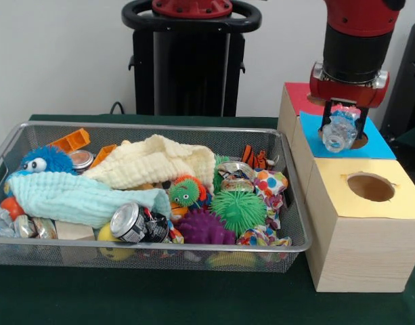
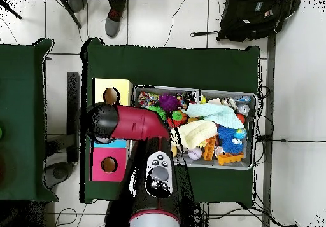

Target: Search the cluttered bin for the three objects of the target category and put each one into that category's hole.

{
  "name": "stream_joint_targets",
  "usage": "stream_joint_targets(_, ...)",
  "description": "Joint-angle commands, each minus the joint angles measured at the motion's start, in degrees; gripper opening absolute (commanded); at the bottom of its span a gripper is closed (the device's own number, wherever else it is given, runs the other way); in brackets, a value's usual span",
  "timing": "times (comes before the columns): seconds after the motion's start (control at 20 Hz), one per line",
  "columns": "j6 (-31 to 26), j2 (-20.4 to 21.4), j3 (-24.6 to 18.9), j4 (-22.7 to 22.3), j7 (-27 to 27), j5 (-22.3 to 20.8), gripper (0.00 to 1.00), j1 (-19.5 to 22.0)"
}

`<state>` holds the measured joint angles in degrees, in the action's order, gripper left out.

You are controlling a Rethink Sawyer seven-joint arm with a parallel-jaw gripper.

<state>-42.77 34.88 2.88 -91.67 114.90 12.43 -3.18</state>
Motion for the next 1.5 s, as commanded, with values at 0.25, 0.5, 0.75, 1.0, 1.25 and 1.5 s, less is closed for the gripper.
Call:
stream_joint_targets(0.25, 9.8, -0.6, -1.5, -8.3, 10.1, -0.3, 0.0, -2.3)
stream_joint_targets(0.5, 13.4, -0.9, 4.5, -8.5, 15.1, -1.6, 0.0, -7.7)
stream_joint_targets(0.75, 16.2, -2.5, 13.4, -7.3, 23.0, 0.8, 0.0, -16.0)
stream_joint_targets(1.0, 16.2, -6.9, 25.3, -4.5, 32.0, 3.7, 0.0, -26.5)
stream_joint_targets(1.25, 15.5, -9.1, 31.0, -4.4, 37.0, 6.8, 0.0, -31.6)
stream_joint_targets(1.5, 16.5, -10.4, 34.1, -4.5, 40.5, 7.7, 0.0, -33.2)
